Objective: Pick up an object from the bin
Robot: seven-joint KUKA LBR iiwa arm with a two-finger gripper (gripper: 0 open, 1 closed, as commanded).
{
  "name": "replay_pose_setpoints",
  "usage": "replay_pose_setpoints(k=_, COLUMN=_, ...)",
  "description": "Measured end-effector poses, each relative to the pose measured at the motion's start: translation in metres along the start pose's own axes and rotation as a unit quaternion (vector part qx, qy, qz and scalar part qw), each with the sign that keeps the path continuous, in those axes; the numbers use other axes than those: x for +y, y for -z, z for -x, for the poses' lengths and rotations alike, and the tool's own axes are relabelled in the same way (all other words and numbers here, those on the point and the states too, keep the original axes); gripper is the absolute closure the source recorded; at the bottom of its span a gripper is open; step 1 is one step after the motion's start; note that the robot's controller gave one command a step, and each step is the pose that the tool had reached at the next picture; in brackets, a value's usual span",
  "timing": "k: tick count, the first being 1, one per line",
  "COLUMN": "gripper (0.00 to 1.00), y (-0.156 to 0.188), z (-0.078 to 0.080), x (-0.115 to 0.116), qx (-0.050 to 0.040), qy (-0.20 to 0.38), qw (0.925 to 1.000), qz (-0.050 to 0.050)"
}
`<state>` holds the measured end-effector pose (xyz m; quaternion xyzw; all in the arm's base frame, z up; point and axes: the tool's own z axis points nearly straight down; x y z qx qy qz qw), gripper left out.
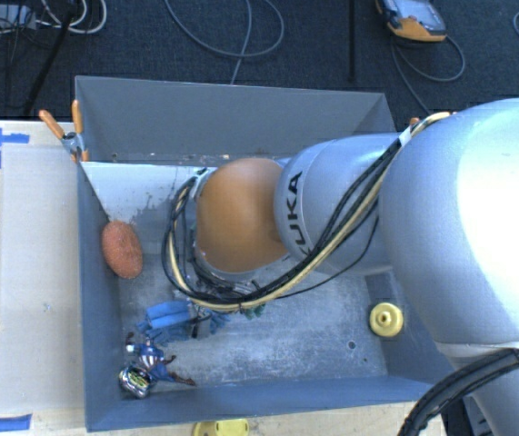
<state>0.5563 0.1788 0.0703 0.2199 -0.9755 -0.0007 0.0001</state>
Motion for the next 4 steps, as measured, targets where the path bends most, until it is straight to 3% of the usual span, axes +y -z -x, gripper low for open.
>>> replay_pose_setpoints(k=2, gripper=1.0, y=0.017, z=-0.003, x=0.001, qx=0.0045, qy=0.0, qw=1.0, qz=0.0)
replay_pose_setpoints(k=4, gripper=1.0, y=0.058, z=-0.001, x=0.001, qx=-0.0002, qy=-0.001, qw=1.0, qz=0.0)
